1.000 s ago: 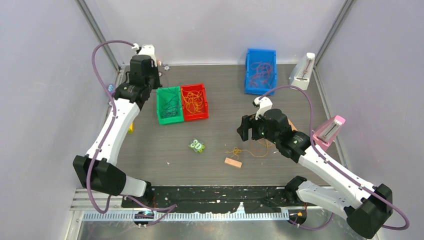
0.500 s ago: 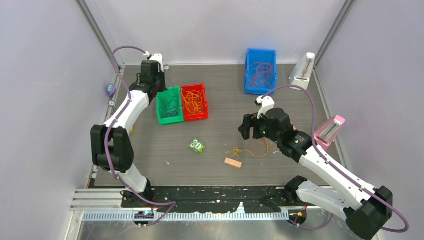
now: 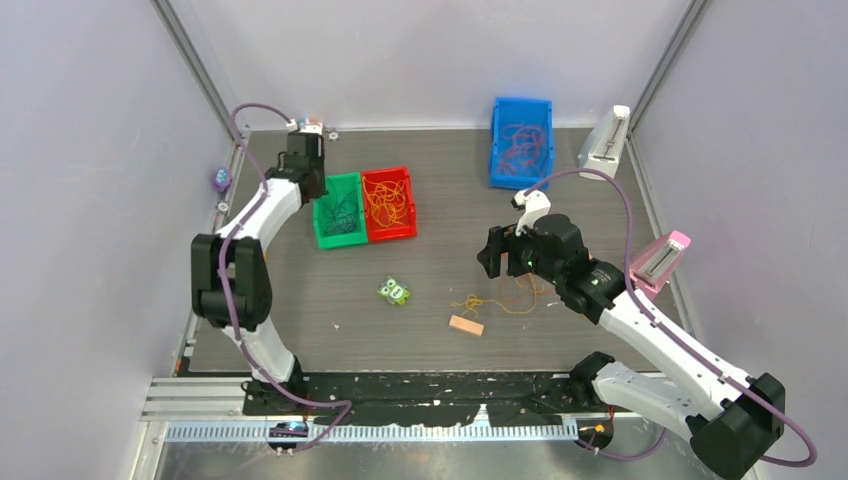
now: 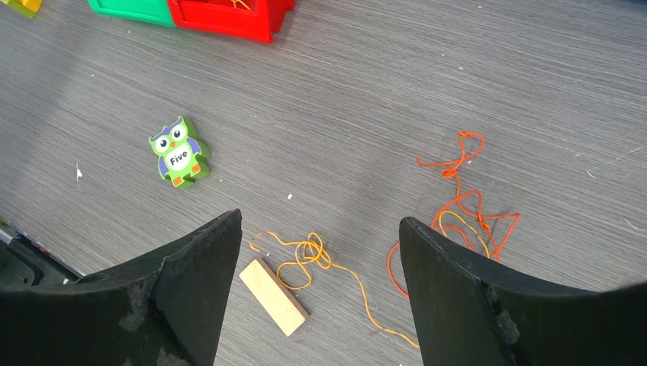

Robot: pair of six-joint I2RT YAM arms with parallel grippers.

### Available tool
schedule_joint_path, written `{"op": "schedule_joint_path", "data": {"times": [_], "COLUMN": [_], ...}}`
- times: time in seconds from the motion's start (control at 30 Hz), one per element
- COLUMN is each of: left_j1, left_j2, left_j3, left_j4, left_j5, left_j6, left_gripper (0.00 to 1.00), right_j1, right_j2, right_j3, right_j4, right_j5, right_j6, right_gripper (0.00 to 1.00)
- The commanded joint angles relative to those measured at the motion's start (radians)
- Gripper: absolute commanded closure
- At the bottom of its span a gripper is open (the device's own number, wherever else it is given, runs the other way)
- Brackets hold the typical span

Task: Untangle the cables
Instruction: Place the cable in the bin.

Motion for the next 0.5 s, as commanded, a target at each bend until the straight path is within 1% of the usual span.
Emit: {"op": "schedule_joint_path", "data": {"times": [0.0, 0.1, 0.17, 0.27, 0.3, 0.37, 0.47], "left_j1": [-0.064, -0.103, -0.136, -0.166, -0.170, -0.170, -0.170], "left_j2": [0.141, 0.287, 0.356, 0.429, 0.450, 0.498, 0.633], "left_j3": [0.207, 0.381, 0.453, 0.516, 0.556, 0.649, 0.856], "left_j4": [-0.185, -0.377, -0.444, -0.510, -0.555, -0.647, -0.858], "left_j5": [-0.141, -0.263, -0.307, -0.324, -0.324, -0.262, -0.170], "left_j6": [0.052, 0.077, 0.098, 0.099, 0.093, 0.097, 0.099], "left_gripper": [1.00, 1.00, 1.00, 1.00, 1.00, 1.00, 1.00], "right_j1": [-0.006, -0.009, -0.011, -0.014, -0.015, -0.019, -0.022], "right_j2": [0.001, -0.002, -0.007, -0.016, -0.017, -0.021, -0.035], "right_j3": [0.044, 0.047, 0.050, 0.054, 0.054, 0.055, 0.057], "right_j4": [0.018, 0.016, 0.012, 0.007, 0.005, -0.001, -0.012], "right_j5": [-0.013, -0.013, -0.012, -0.012, -0.012, -0.013, -0.013], "right_j6": [-0.006, -0.004, -0.005, -0.010, -0.011, -0.013, -0.017], "right_gripper": [0.20, 0.20, 0.20, 0.20, 0.20, 0.20, 0.20]}}
